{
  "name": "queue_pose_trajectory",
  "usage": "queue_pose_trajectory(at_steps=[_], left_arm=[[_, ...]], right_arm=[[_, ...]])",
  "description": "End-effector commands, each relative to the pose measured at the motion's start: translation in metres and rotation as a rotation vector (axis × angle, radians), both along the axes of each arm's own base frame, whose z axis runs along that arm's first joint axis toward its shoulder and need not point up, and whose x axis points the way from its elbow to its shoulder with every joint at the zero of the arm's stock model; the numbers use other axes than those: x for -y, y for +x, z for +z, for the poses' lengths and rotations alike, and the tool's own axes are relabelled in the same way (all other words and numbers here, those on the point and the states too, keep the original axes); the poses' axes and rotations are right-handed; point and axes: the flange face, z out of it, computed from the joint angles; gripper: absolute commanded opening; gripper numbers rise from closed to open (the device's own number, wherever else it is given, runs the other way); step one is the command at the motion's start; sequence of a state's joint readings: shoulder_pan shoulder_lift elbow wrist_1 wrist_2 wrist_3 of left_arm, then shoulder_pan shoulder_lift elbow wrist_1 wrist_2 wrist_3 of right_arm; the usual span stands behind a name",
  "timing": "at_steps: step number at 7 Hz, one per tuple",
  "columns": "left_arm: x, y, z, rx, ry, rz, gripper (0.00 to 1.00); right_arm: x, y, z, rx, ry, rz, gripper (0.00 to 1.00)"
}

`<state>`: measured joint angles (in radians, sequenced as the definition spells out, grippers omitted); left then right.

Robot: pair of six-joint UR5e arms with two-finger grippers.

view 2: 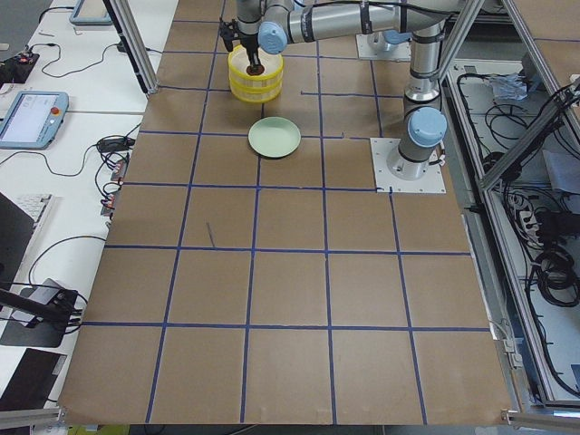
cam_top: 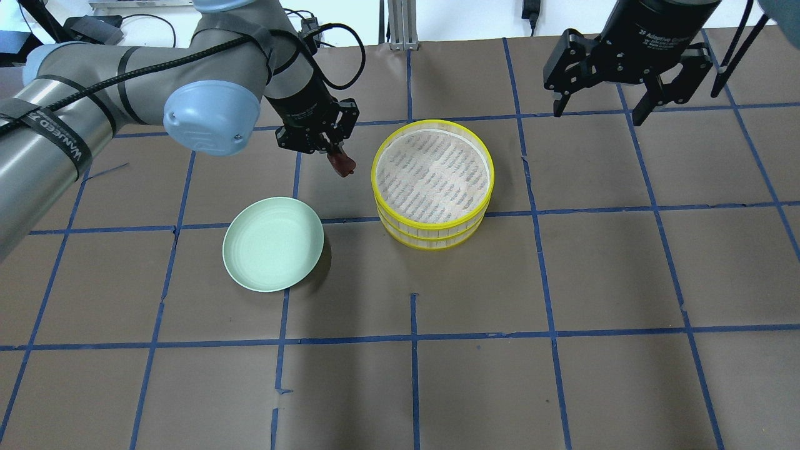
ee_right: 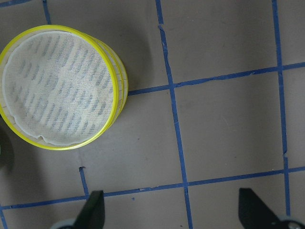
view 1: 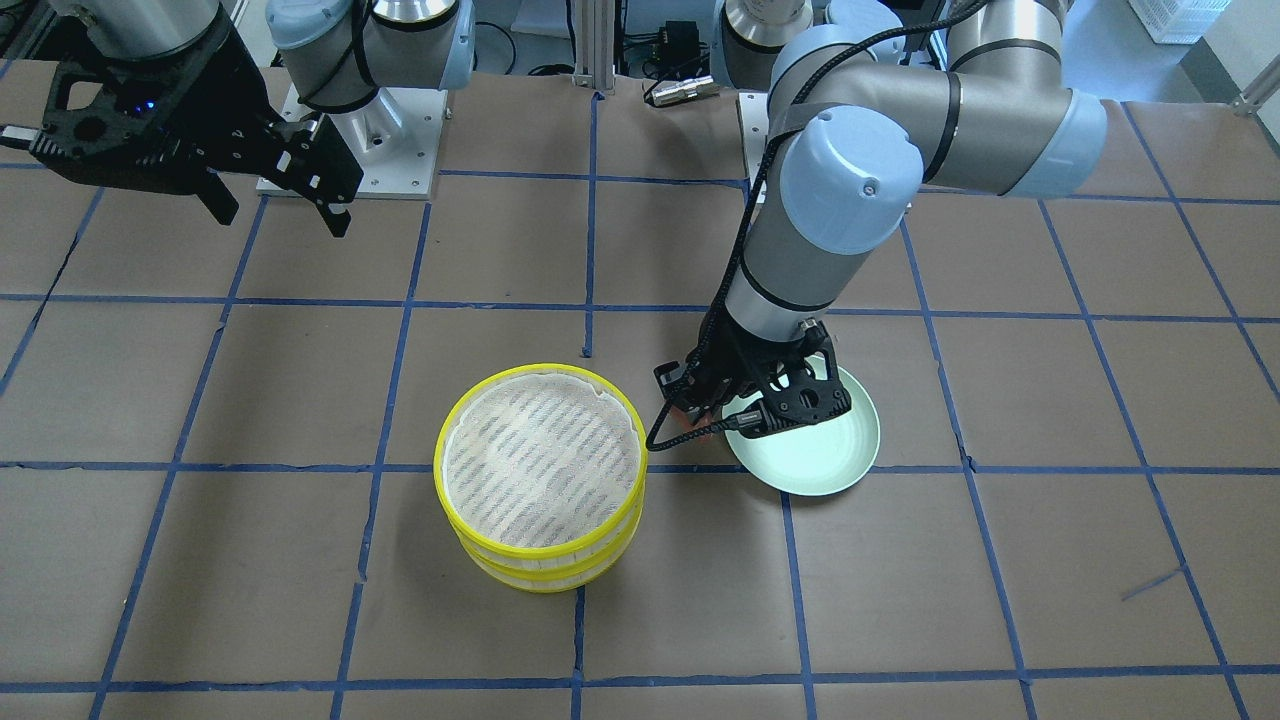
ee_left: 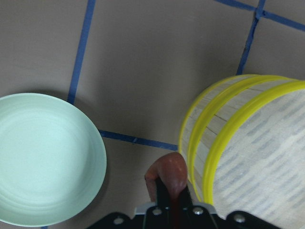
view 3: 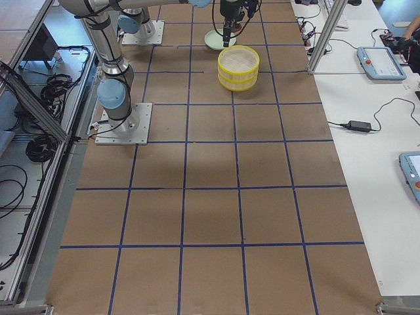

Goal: Place buns in different layers of steamer
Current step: 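Lower the brown bun into the top steamer tier with the left gripper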

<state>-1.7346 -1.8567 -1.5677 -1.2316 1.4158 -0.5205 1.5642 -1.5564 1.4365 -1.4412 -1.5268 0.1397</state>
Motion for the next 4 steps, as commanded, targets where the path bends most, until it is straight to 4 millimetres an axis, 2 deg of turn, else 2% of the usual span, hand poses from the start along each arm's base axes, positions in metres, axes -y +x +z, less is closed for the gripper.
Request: queue_pose_trajectory(at_steps=[1, 2, 3, 4], left_arm=[[-0.002, -0.026, -0.001, -0.054, -0.009, 0.097, 0.07], [0.002, -0.036, -0.009, -0.072, -0.021, 0.13, 0.1], [0.0, -0.057, -0.015, -0.084, -0.045, 0.13, 0.13], [0.002, -0.065, -0.021, -0.089, -0.046, 0.146, 0.18]], right_arm=[[0.002, 0.001, -0.008, -0.028, 0.014, 0.024, 1.0], [0.004, 0.001, -0.009, -0.028, 0.011, 0.026, 1.0], [0.005, 0.0, -0.01, -0.033, 0.008, 0.023, 1.0], [0.005, 0.0, -0.009, -0.033, 0.007, 0.021, 1.0]])
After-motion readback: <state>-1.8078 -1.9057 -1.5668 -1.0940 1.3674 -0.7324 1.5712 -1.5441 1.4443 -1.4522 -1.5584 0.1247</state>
